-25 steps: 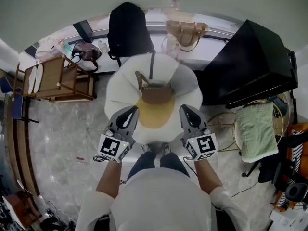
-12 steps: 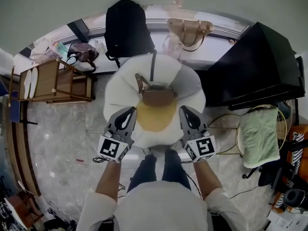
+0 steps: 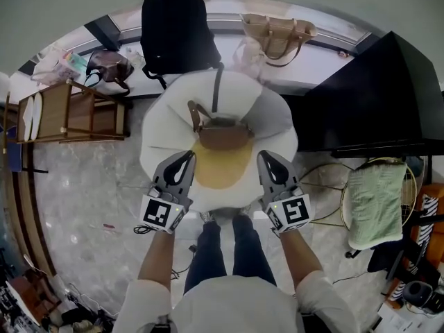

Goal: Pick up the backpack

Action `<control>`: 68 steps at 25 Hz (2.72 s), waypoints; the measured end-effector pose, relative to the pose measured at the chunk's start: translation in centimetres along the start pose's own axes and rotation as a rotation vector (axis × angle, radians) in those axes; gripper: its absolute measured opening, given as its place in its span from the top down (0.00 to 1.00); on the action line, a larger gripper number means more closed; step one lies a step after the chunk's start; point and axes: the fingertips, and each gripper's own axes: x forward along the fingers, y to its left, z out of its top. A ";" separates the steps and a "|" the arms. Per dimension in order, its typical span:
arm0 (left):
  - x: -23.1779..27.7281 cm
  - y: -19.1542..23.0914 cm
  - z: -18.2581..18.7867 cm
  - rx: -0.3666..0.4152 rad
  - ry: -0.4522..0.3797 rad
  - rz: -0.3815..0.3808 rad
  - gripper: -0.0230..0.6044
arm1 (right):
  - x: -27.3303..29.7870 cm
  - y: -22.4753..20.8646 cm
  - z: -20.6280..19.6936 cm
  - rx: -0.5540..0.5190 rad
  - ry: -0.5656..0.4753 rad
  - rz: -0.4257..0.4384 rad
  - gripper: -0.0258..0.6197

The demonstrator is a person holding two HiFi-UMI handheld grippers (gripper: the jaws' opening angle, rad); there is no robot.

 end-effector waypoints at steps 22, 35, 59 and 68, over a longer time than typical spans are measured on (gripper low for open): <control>5.5 3.7 -13.1 0.006 0.084 0.008 0.90 | 6.9 -2.9 -12.2 -0.010 0.068 0.059 0.91; 7.9 5.7 -21.1 -0.012 0.130 0.001 0.90 | 10.7 -4.2 -20.1 -0.003 0.110 0.062 0.91; 12.1 8.4 -31.0 -0.050 0.171 0.032 0.90 | 14.4 -6.5 -31.0 -0.044 0.185 0.090 0.91; 12.6 8.8 -34.2 -0.055 0.225 0.030 0.90 | 15.1 -7.6 -34.3 -0.042 0.242 0.076 0.91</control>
